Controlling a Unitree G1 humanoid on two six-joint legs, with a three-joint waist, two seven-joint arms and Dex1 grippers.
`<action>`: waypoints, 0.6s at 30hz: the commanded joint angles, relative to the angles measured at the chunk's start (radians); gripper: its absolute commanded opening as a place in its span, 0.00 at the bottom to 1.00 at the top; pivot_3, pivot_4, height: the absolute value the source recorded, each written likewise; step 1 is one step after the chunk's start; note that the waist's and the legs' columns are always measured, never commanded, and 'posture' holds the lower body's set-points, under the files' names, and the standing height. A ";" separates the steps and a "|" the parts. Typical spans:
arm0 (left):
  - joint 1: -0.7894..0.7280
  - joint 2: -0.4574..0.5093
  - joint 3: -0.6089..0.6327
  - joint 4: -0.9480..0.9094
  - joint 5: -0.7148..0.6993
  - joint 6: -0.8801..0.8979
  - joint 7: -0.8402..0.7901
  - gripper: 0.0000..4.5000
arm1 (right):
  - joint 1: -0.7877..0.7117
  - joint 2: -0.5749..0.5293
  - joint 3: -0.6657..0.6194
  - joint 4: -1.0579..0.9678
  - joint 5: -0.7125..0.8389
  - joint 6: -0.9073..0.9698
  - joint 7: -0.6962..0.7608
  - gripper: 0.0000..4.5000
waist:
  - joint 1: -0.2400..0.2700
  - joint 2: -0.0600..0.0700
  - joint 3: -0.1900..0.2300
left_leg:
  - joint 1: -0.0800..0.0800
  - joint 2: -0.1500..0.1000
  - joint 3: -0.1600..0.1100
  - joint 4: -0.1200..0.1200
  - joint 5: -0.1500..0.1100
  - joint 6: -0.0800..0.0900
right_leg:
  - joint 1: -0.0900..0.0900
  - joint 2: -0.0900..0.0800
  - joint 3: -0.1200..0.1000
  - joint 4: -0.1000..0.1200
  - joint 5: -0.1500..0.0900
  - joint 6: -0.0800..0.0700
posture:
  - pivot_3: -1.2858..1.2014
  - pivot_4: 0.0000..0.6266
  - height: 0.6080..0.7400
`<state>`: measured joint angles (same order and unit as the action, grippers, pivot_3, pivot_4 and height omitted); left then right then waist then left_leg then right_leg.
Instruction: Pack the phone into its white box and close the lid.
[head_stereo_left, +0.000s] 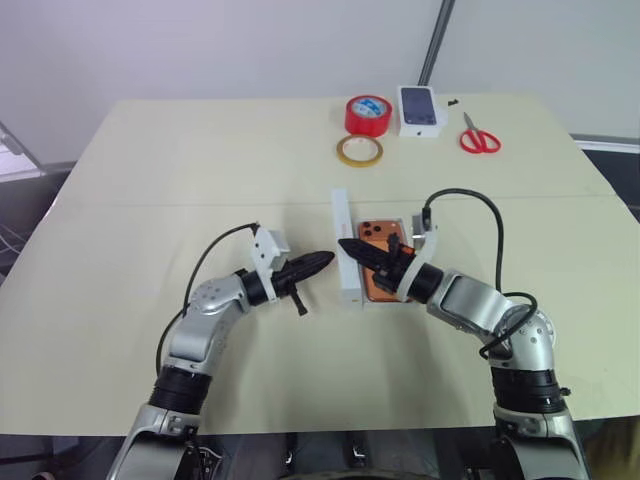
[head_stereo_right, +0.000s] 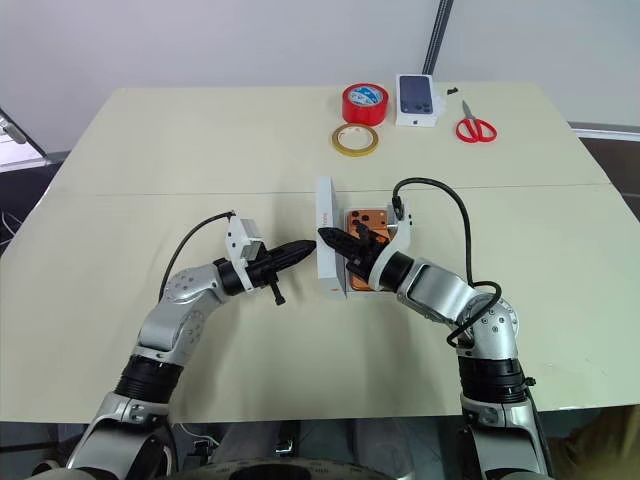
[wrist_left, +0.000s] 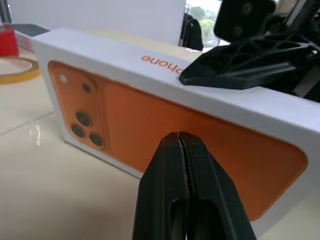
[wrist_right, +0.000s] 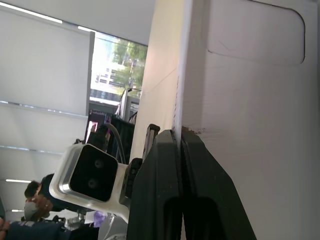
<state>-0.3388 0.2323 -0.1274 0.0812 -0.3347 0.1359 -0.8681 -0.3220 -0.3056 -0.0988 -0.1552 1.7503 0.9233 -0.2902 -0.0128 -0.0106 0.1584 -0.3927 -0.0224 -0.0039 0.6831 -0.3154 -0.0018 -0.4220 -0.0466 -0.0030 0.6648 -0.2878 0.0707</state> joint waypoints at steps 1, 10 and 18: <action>-0.039 -0.013 -0.011 0.015 0.015 -0.023 0.003 0.01 | 0.016 -0.028 -0.018 0.007 -0.043 -0.004 0.012 0.00 | 0.000 0.000 0.000 | 0.000 0.000 0.000 0.000 0.000 0.000 | 0.000 0.000 0.000 0.000 0.000 0.000 | 0.52 0.24 1.00; -0.096 -0.090 -0.061 0.123 0.067 -0.083 0.005 0.00 | 0.084 -0.095 -0.073 -0.064 -0.031 -0.003 0.075 0.78 | 0.003 0.000 0.000 | 0.000 0.000 0.000 0.000 0.000 0.000 | 0.001 0.000 0.000 -0.001 0.000 0.000 | 0.52 0.24 1.00; -0.180 -0.174 -0.098 0.280 0.103 -0.155 -0.027 0.00 | 0.256 -0.430 -0.173 -0.154 -0.282 0.051 0.330 0.88 | 0.018 -0.001 0.000 | 0.000 0.000 0.000 0.000 -0.001 0.001 | 0.002 0.000 0.000 -0.002 0.000 0.000 | 0.52 0.24 1.00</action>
<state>-0.5095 0.0699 -0.2088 0.3535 -0.2409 0.0099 -0.8814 -0.0915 -0.6735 -0.2326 -0.2552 1.5458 0.9521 -0.0566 0.0050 -0.0112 0.1586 -0.3934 -0.0229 -0.0032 0.6835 -0.3164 0.0000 -0.4205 -0.0463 -0.0032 0.6626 -0.2879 0.0711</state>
